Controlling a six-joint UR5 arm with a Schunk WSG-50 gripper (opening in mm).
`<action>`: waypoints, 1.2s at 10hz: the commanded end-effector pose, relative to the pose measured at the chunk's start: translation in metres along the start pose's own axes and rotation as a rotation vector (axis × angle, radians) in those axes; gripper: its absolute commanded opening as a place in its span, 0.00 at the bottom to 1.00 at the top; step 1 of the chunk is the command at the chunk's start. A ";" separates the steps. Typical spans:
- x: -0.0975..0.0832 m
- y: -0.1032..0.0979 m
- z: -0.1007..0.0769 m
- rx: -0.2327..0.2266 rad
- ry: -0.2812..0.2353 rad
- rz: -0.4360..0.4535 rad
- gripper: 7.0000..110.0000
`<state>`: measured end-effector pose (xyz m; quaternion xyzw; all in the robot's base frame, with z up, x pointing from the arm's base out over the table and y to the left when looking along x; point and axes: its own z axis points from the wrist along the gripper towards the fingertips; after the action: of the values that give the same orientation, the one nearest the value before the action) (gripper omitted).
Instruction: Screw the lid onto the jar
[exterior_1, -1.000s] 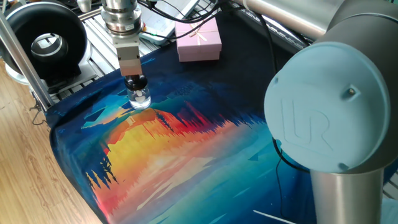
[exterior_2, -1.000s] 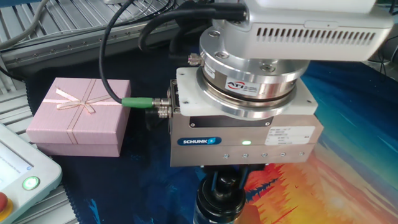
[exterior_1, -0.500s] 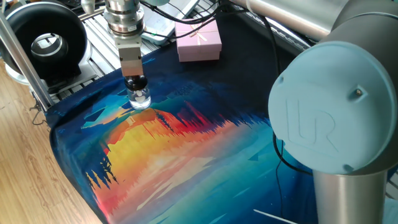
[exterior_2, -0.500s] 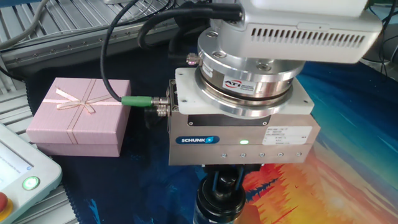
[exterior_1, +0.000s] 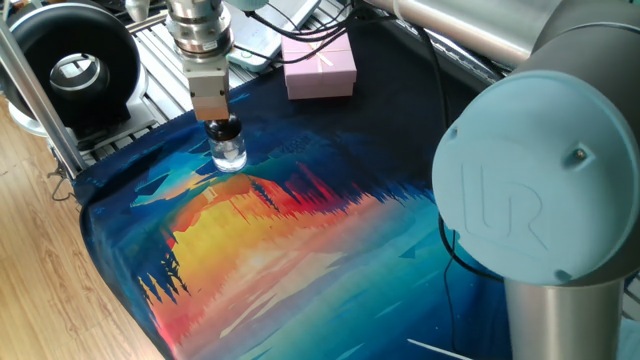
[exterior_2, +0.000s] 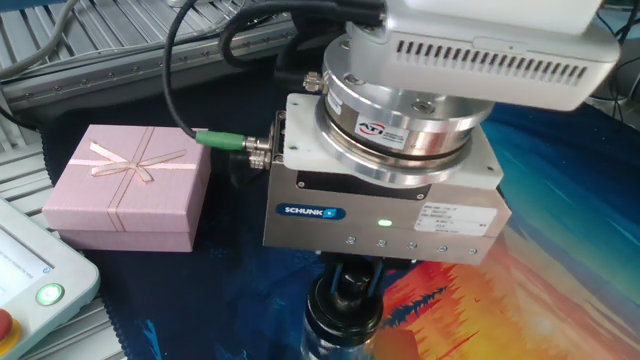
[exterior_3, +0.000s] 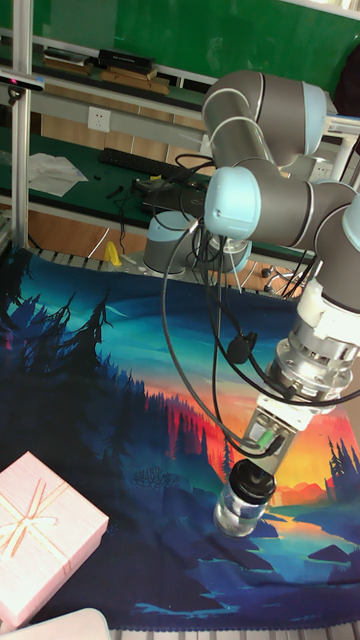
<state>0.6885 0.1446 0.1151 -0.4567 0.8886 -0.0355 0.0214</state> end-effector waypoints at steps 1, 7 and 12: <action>-0.003 0.001 0.001 -0.023 -0.021 0.061 0.15; -0.001 -0.008 0.000 -0.043 -0.039 0.154 0.15; 0.001 -0.009 -0.001 -0.057 -0.032 0.345 0.00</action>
<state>0.6945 0.1390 0.1157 -0.3464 0.9377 -0.0082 0.0274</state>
